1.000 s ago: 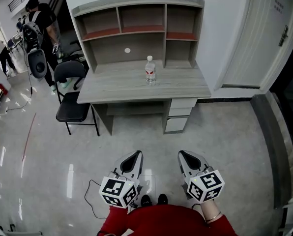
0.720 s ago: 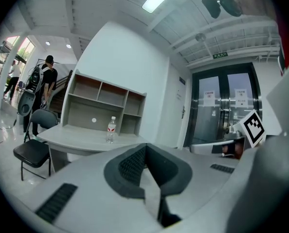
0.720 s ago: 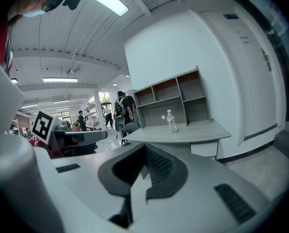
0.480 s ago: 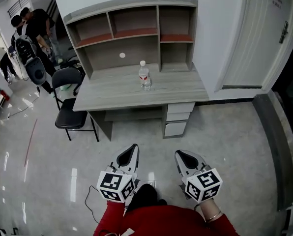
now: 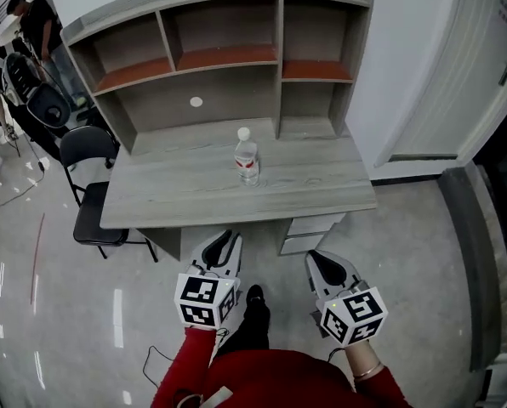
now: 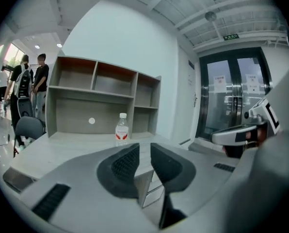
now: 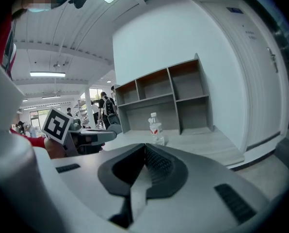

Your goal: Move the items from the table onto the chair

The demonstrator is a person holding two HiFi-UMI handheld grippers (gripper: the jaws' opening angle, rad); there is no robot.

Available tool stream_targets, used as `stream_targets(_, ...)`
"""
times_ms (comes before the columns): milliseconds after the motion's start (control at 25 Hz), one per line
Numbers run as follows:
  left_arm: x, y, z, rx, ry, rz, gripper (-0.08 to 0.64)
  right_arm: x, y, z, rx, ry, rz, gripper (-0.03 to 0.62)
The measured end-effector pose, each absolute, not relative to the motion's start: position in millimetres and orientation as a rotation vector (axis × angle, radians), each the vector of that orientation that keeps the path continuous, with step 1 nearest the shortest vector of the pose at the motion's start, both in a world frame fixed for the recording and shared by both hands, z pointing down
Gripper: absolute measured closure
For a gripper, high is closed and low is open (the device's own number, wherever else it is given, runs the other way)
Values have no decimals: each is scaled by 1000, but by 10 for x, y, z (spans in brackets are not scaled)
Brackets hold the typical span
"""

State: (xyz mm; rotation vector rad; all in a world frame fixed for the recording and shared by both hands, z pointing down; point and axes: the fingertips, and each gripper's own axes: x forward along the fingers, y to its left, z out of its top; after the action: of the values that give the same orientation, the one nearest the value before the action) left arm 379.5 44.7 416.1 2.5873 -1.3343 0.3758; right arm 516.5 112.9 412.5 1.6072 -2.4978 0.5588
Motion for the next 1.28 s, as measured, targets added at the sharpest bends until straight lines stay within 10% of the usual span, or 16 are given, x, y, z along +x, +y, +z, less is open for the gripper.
stream_targets(400, 4086, -1500, 4873, 2426, -1380, 562, 175, 5300, -208, 4073, 1676, -2419, 622, 580)
stream_targets(1280, 3910, -2136, 4859, 2293, -1557, 574, 261, 5630, -851, 4245, 1581, -2425, 748, 580)
